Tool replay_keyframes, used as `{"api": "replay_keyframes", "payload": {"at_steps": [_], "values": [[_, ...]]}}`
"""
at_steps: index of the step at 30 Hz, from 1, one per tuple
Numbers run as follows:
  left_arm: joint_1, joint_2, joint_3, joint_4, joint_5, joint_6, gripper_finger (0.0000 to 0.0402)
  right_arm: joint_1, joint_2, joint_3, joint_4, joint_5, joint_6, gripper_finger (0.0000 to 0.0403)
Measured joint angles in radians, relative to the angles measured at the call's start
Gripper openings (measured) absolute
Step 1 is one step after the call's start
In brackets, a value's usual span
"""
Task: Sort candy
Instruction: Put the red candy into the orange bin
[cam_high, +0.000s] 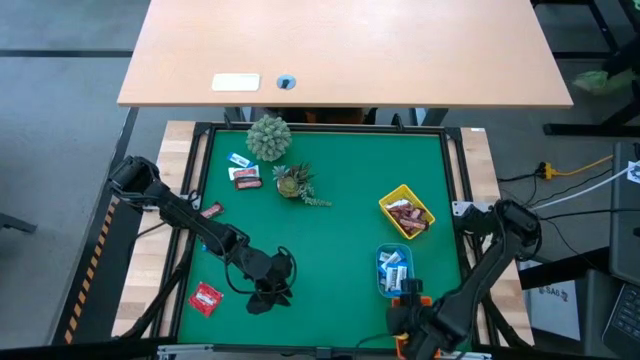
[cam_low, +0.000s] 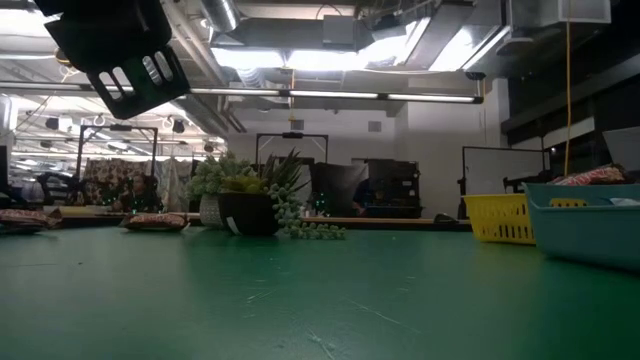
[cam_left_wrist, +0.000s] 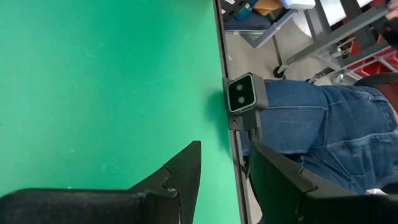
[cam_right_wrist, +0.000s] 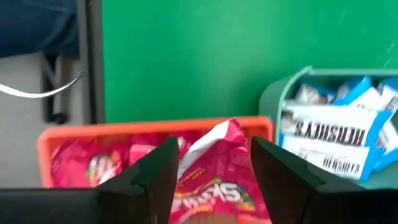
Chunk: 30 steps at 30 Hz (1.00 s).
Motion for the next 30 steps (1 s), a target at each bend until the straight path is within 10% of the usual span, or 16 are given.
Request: {"api": "replay_keyframes", "payload": {"at_steps": [13,24,30], "values": [[0.000,0.000,0.000,0.000,-0.016,0.000,0.0130,-0.040,0.037,0.000,0.045,0.145,-0.080,0.0200],[0.000,0.000,0.000,0.000,-0.016,0.000,0.0131,-0.043,0.029,0.001,0.005,-0.290,-0.082,0.0200],[0.000,0.000,0.000,0.000,-0.016,0.000,0.0130,-0.043,0.029,0.001,0.015,-0.351,-0.074,0.0200]]}}
